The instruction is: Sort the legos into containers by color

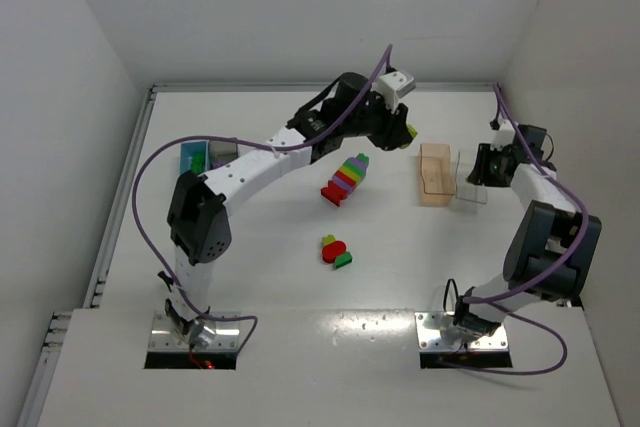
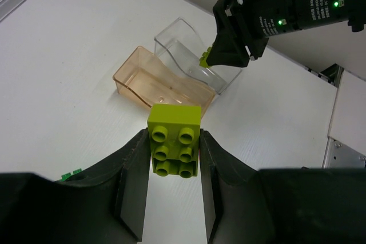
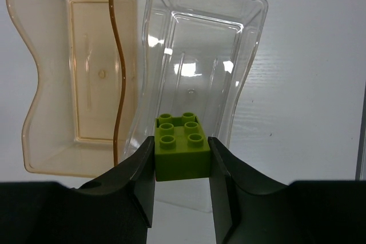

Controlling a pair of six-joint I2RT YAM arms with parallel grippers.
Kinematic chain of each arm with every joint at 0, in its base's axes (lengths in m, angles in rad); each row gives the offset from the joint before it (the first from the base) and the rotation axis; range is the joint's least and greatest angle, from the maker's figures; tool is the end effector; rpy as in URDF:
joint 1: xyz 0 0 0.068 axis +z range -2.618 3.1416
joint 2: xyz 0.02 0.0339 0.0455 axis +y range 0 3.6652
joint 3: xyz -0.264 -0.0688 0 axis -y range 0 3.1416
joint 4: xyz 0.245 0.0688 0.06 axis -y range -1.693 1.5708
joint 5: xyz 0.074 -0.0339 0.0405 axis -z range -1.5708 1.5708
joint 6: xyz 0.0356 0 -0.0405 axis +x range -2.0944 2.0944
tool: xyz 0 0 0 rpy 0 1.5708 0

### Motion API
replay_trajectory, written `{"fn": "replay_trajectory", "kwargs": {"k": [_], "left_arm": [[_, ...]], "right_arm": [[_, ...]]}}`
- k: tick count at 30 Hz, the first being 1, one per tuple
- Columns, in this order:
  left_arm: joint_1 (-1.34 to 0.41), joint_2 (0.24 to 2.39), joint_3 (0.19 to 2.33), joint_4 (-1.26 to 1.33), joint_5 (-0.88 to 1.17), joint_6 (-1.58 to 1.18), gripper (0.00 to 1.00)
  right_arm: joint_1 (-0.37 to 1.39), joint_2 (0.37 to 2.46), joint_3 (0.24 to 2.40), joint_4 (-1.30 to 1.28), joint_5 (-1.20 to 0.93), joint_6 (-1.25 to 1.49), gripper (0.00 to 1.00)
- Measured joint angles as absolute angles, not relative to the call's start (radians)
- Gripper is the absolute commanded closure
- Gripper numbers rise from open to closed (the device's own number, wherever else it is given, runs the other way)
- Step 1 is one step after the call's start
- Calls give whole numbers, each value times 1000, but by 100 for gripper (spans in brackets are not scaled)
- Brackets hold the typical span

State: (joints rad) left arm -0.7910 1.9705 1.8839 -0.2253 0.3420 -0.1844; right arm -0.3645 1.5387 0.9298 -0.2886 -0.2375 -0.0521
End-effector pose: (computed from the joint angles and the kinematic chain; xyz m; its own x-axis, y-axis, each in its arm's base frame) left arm 0.3250 -0.3457 0.3623 -0.3761 0.1347 -0.9167 0.8396 0.4681 -0.2757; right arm 0.2969 -0.1043 0.2015 -0.7403 0.2283 -0.6323 0.1711 0.9736 0.1512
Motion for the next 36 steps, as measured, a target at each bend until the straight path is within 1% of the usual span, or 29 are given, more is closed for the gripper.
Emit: {"fn": "replay_trajectory", "kwargs": {"k": [2,3,6,7,8,12,13,17,20,22,23,26,34,36], "left_arm": [[-791,1972,1875,-211,345,-193,100],[-791,1973,1872,-208,346,-196,100],[-791,1981,1863,-197,350,-198,100],[-791,1982,1861,-194,352,-201,100],[-791,1983,1858,-193,352,-204,100],[-791,1983,1848,-172,364,-221,100],[-791,1983,1844,-165,371,-227,100],[-791,1994,1825,-121,405,-258,100],[-791,2022,1820,-75,446,-296,100],[-791,2050,1819,-32,473,-331,100],[-791,2063,1818,-12,488,-352,100],[-790,2118,1824,52,536,-416,100],[-805,2316,2005,133,595,-522,100],[-824,2376,2069,168,604,-546,98]], "right_arm": [[-364,1556,941,-286,-239,-52,72],[-364,1562,942,-284,-240,-52,65],[-364,1572,942,-286,-239,-52,55],[-364,1573,942,-286,-239,-52,44],[-364,1573,942,-286,-239,-50,39],[-364,1572,943,-282,-235,-52,29],[-364,1570,943,-281,-235,-51,24],[-364,1533,944,-284,-239,-43,24],[-362,1459,947,-292,-255,-31,22],[-357,1385,951,-293,-272,-15,19],[-353,1343,954,-293,-276,-7,14],[-339,1227,991,-316,-278,7,12],[-324,1053,1131,-414,-272,17,11],[-324,1040,1157,-442,-272,19,11]]}}
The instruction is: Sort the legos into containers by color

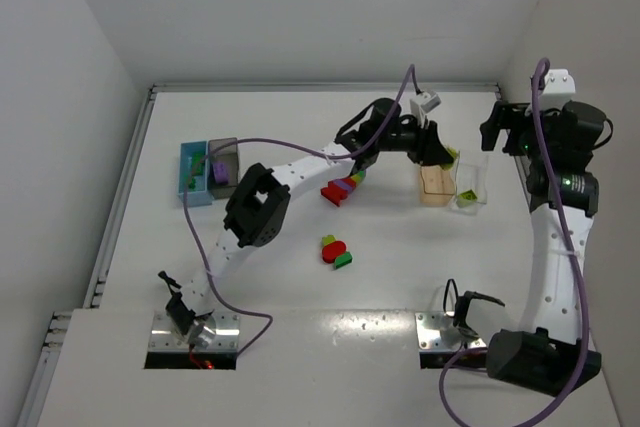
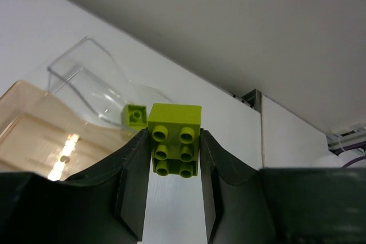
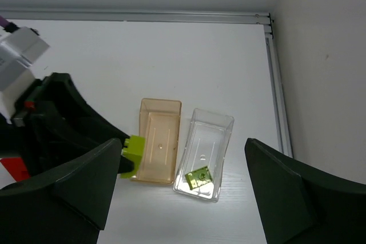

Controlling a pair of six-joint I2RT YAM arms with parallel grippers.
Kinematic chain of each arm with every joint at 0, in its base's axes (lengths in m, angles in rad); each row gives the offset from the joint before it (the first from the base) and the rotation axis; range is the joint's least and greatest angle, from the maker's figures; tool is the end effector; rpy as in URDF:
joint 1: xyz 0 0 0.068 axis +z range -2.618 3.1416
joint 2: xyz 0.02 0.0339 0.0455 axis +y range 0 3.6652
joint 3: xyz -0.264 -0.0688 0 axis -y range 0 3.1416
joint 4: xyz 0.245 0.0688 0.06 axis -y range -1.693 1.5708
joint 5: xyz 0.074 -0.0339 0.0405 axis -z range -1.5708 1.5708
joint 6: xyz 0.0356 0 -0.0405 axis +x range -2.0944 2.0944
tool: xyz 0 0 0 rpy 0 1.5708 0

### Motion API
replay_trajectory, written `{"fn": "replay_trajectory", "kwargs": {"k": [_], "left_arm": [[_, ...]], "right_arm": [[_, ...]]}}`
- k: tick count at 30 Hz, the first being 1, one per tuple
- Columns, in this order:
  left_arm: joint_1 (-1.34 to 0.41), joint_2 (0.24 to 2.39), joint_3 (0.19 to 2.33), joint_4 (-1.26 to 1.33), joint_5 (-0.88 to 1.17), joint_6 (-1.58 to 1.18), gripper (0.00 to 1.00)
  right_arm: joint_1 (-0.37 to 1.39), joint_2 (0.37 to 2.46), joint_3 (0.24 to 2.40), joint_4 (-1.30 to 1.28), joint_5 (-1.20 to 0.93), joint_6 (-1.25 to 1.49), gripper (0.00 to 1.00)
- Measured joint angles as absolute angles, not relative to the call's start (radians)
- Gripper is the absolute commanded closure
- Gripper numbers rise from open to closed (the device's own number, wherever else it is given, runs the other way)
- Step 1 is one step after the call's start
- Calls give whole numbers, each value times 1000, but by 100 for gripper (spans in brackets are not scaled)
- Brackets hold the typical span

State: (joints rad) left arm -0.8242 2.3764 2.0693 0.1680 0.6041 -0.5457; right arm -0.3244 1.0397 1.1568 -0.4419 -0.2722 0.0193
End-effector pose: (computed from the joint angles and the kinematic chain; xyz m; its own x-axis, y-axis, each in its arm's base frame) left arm 0.3685 -0.4280 0.2652 -0.5923 0.0112 -0.8056 0.7940 0.1777 -0.5813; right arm 0.2165 -0.0627 0.3948 -0.3012 0.1209 -0.9459 0.0713 0.9920 0.1041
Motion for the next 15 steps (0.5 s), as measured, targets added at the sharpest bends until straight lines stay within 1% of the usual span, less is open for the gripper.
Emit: {"fn": "replay_trajectory", "kwargs": {"k": [3,5,15], "left_arm": [[-853,2452,2151,223,615,-575,95],[-868,2492,2188,258,621,-593,95],[-906,2656,2310,368,575,-593,90]], "right_arm": [[-325,1042,1191,-491,-272,20,11],[-329,1045,1200,-519,-269,20,11],[-338,1047,1271,-614,-256,19,11]]}}
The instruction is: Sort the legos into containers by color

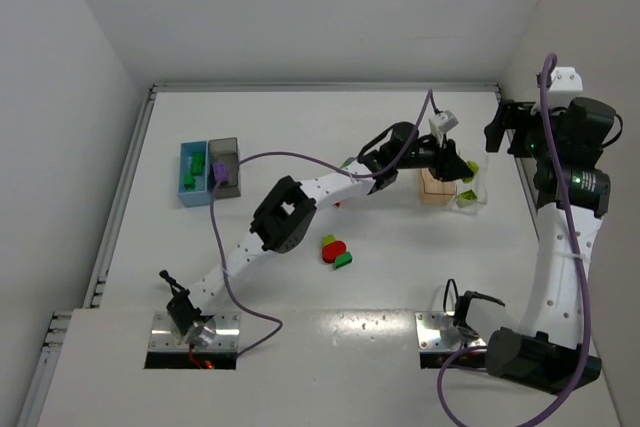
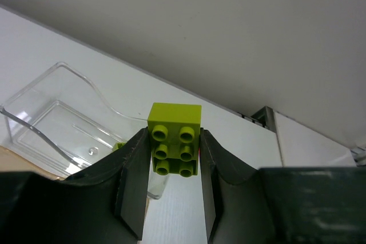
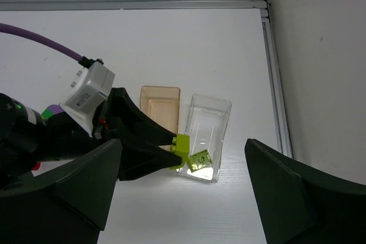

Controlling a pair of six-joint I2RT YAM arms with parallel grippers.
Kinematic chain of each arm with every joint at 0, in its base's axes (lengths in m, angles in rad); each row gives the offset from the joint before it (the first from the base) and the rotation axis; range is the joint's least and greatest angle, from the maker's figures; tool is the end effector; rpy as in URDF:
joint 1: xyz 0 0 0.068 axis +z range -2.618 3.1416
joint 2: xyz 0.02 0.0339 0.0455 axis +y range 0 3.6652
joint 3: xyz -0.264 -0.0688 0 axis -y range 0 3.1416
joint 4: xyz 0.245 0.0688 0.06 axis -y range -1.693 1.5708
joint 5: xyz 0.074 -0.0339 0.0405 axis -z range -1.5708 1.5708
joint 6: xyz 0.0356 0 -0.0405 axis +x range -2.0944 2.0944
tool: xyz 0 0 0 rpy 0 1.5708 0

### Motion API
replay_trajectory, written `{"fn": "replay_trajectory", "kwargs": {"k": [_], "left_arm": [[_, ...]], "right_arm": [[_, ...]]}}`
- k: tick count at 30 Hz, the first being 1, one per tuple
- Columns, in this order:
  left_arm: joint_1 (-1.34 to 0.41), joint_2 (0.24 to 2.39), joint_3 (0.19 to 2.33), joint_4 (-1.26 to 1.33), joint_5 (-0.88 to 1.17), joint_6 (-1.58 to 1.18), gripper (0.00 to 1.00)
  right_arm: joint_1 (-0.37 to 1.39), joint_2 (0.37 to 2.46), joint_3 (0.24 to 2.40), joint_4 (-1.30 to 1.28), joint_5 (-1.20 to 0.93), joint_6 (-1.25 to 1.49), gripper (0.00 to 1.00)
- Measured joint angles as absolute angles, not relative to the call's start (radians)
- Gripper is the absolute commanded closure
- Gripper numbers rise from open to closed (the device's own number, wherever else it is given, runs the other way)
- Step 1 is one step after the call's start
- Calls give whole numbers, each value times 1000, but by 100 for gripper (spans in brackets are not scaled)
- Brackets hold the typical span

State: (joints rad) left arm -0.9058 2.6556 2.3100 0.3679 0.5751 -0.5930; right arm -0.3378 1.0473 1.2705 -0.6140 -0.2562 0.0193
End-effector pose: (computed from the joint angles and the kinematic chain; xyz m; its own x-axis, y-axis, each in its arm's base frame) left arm 0.3600 -0.4905 0.2126 -0.5451 -0.0648 -0.8358 0.8335 0.0647 -0.5487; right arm 0.2048 -0.0624 0.4136 -0.3574 0.1453 -0.9226 0.1065 0.9877 0.1144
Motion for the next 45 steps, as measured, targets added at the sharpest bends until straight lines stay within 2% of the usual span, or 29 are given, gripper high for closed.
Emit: {"fn": "replay_trajectory", "kwargs": {"k": [17,26,27,28,31,45], "left_arm": [[-963,2755,2413,423,423,-443,81],[-963,2787,2426,424,350,-404,61],[-963,2787,2427,425,345,-402,57],[-963,2787,2428,427,337,-400,48],[-963,2787,2430,431,318,-387,31],[-962,2787,2434,441,284,-379,19]], "right_arm": [[-338,1058,1298,-661,-254,20,11],[-338,1064,1303,-665,-255,20,11],[-338,1064,1303,-666,-255,20,11],[-338,1064,1303,-667,-255,20,11],[-338,1065,1303,-667,-255,20,11],[-338,1072,1296,-663,-271,28,11]]}}
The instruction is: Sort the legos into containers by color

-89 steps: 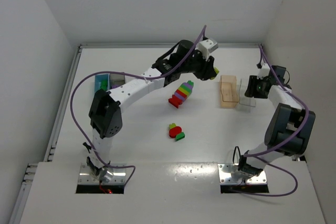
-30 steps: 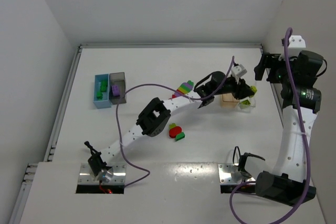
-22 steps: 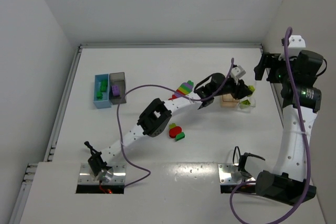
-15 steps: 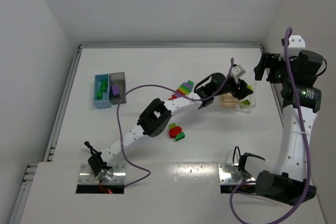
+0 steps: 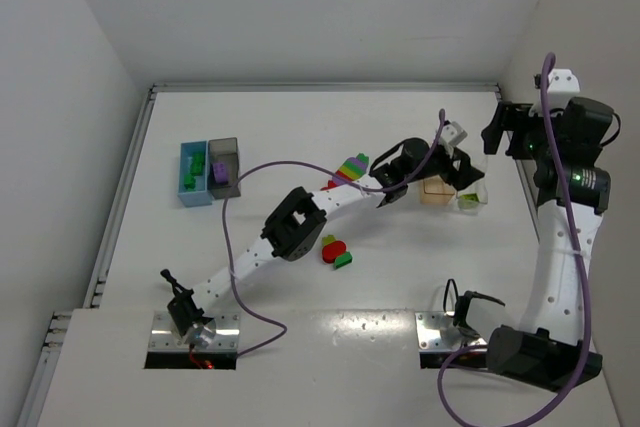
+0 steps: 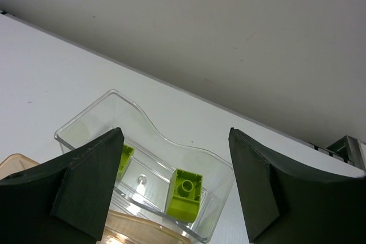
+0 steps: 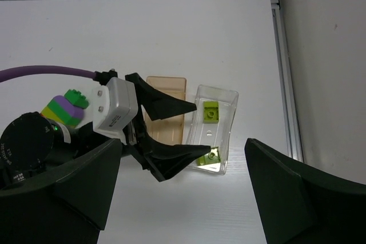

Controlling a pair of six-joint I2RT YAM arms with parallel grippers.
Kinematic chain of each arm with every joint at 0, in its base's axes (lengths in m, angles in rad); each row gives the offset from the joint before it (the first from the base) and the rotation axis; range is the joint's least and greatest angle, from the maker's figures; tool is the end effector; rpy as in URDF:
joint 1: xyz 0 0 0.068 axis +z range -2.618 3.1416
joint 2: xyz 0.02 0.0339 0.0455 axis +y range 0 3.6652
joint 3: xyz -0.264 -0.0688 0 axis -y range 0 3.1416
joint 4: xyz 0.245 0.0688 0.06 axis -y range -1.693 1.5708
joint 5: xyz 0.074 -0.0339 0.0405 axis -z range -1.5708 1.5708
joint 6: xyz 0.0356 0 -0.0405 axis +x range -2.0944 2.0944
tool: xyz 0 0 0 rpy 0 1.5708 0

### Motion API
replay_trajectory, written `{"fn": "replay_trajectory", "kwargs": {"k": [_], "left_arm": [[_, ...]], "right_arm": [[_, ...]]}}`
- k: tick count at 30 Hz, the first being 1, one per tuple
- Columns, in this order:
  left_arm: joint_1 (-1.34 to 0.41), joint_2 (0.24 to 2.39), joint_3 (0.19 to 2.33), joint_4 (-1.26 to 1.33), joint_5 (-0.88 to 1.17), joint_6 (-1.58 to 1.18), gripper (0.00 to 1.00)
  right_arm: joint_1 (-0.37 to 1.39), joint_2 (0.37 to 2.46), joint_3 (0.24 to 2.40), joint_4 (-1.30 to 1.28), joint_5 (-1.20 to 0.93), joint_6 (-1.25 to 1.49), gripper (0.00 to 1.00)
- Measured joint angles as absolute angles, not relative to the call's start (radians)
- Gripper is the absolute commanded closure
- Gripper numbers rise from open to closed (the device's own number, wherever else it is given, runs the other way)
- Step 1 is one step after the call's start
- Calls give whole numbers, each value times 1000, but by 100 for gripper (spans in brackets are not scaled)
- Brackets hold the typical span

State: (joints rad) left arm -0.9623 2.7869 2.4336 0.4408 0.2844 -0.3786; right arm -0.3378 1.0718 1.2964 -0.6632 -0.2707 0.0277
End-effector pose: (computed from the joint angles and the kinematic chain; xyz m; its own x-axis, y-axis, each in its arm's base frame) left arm 0.3496 -0.5193 0.1862 -0.3037 -0.1847 -0.9347 0.8987 0.2702 -0.3454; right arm 0.2081 -0.0630 0.4124 -0.3980 0.1681 -0.9019 0.1020 0.9851 0.1386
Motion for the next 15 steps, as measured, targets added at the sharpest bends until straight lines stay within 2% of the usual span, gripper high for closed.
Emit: {"fn": "replay_trajectory", "kwargs": {"k": [6,15], "left_arm": [[-919,2693,2354,341,256,-371,19],[-732,2261,2162,40,94,-235,18]], "right_arm": [[-338,1029,1246,-631,-293,32,11],[-331,1053,1203,-582,-401,65,12]]}}
